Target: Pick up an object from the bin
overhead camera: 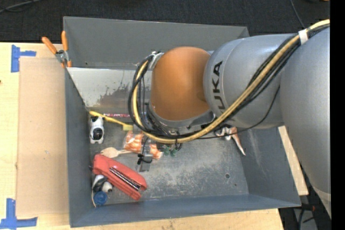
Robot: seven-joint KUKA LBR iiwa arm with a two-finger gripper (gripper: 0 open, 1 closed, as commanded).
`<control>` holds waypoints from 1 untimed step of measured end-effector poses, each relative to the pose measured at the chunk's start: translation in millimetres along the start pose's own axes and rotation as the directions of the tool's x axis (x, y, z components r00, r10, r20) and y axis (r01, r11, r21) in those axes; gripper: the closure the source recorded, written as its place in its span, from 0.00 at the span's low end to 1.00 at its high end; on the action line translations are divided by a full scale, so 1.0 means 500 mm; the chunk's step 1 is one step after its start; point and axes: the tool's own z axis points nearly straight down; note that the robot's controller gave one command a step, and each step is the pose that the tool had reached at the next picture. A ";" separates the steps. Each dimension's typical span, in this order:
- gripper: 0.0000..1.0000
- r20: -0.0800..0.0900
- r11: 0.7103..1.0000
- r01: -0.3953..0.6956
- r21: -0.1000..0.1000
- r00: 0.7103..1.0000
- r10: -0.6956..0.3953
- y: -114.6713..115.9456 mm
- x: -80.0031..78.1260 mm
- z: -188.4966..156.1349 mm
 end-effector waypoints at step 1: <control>0.00 -0.012 0.998 0.055 0.006 0.998 -0.055 -0.051 -0.054 0.029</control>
Offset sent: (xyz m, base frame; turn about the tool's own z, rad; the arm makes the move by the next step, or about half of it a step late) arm 0.0340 -0.0672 -0.0801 0.0376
